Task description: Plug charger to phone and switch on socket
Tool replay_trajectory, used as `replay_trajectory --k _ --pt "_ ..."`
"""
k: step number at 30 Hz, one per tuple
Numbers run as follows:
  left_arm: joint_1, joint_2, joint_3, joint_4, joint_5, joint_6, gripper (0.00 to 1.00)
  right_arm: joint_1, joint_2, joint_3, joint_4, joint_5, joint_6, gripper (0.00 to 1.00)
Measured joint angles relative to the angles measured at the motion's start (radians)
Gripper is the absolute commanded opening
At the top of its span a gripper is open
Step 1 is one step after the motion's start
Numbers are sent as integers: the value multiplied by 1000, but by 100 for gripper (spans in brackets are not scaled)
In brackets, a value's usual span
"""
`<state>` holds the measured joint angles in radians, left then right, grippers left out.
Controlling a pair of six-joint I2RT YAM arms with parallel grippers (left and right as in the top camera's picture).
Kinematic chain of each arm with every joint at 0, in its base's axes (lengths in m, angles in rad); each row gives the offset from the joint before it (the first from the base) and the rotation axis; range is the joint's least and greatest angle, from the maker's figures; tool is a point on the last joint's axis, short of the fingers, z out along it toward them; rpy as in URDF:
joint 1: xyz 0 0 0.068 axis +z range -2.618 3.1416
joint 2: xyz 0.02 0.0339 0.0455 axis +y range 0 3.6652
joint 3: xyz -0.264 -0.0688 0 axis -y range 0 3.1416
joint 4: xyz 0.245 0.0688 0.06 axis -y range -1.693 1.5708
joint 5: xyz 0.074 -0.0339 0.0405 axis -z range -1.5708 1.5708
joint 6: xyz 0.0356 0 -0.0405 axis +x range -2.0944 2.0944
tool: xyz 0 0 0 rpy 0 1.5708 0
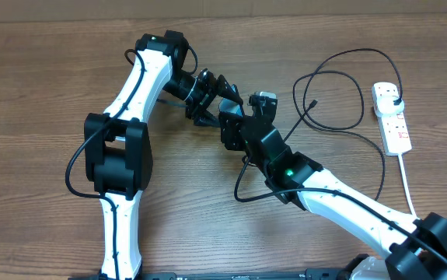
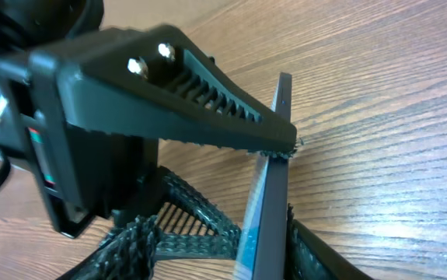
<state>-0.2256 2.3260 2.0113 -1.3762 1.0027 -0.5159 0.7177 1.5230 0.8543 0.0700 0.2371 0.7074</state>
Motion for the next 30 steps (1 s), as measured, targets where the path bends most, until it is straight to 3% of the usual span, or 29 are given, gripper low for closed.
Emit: replay_trajectory --k 4,18,20,23,30 --pt "0 0 0 0 0 0 69 0 25 0 14 -1 -2 44" --pt "7 0 1 -4 2 1 69 -8 28 0 -5 0 7 9" --pt "10 0 3 -4 4 1 76 -12 30 0 -8 -2 10 4" --pt "13 0 8 0 16 7 100 -16 31 0 -26 -13 14 4" --pt "23 0 11 -5 20 19 98 -18 16 0 -79 -26 6 4"
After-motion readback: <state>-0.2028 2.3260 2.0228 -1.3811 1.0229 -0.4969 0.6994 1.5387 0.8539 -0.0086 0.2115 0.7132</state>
